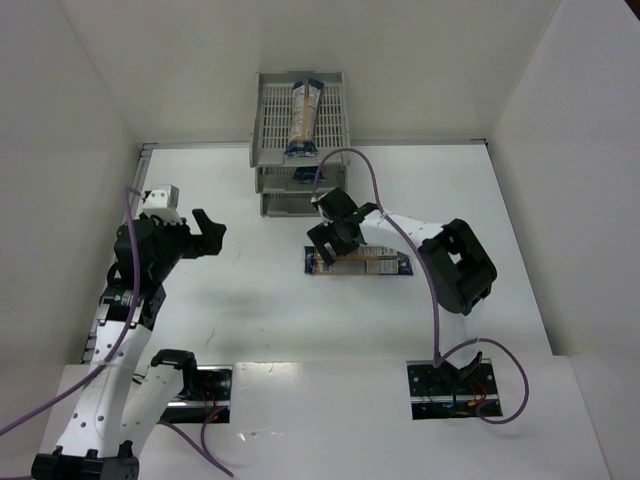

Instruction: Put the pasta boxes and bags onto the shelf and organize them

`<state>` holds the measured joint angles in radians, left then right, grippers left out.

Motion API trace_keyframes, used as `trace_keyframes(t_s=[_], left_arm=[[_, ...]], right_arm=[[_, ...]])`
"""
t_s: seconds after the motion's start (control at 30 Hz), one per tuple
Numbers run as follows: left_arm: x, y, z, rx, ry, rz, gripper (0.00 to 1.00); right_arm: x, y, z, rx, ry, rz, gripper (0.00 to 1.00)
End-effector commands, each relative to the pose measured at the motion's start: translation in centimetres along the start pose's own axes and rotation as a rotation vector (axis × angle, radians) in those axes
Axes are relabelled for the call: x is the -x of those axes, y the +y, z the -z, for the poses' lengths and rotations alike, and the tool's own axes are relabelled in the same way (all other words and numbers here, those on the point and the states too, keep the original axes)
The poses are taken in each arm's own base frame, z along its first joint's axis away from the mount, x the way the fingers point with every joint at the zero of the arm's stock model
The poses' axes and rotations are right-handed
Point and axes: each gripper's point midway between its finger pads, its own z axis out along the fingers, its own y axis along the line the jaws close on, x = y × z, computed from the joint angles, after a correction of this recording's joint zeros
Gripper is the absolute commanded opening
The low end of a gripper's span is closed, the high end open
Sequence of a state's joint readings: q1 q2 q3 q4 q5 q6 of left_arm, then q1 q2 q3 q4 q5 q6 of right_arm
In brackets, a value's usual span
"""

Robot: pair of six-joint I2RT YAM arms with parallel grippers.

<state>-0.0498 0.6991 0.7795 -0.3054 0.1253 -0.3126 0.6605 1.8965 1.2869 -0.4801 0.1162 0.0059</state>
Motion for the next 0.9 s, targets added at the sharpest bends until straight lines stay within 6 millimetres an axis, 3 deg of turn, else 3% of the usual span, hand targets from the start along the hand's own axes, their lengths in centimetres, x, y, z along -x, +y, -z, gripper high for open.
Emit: trace_keyframes(t_s=[0.0, 0.13, 0.17, 0.27, 0.37, 0.4, 0.47, 0.57, 0.6, 0.63, 0.7, 0.73, 0.87], left_arm=[[1.1, -0.4, 0.4, -0.024, -0.056, -0.022, 1.0], [1.4, -0.1, 0.6, -0.006, -0.071, -0.023, 1.0], [1.5, 0.1, 0.6, 0.006, -0.074, -0.022, 1.0], [1.5, 0.1, 0.6, 0.007, -0.074, -0.031, 1.0], [1.5, 0.1, 0.6, 0.007, -0.074, -0.031, 1.0], [1.5, 0.1, 0.6, 0.007, -0.074, -0.031, 1.0], [1.5, 0.1, 0.6, 0.007, -0.074, -0.031, 1.0], [1.4, 0.0, 0.6, -0.002, -0.072, -0.032, 1.0], [1.4, 0.0, 0.6, -0.002, -0.072, -0.032, 1.0], [1.4, 0.0, 0.6, -0.002, -0.072, -0.032, 1.0], [1.2, 0.0, 0.6, 0.0, -0.063, -0.03, 1.0], [1.5, -0.1, 0.9, -0.003, -0.075, -0.032, 1.0], [1.6, -0.1, 1.1, -0.005, -0.084, -0.034, 1.0]], right_arm=[[-3.0, 0.5, -2.0, 0.008, 0.117, 0.038, 1.0], [-5.4, 2.1, -3.2, 0.09, 0.197, 0.013, 0.81], [-5.4, 2.7, -3.1, 0.115, 0.2, -0.003, 0.58], [-6.2, 4.1, -3.7, 0.174, 0.222, -0.07, 0.15], [-4.8, 8.8, -3.1, 0.358, 0.181, -0.118, 0.0], [-4.4, 11.2, -2.5, 0.427, 0.167, -0.115, 0.0], [-2.1, 14.1, -1.6, 0.503, 0.11, -0.148, 0.0], [3.3, 18.3, 0.5, 0.6, -0.037, -0.167, 0.0], [5.0, 18.2, 1.2, 0.594, -0.083, -0.177, 0.1], [7.0, 17.5, 1.8, 0.548, -0.136, -0.183, 0.54], [7.9, 15.9, 2.5, 0.463, -0.17, -0.168, 0.9], [8.1, 15.0, 3.5, 0.426, -0.183, -0.152, 1.0], [5.5, 12.5, 5.1, 0.315, -0.176, -0.095, 1.0]])
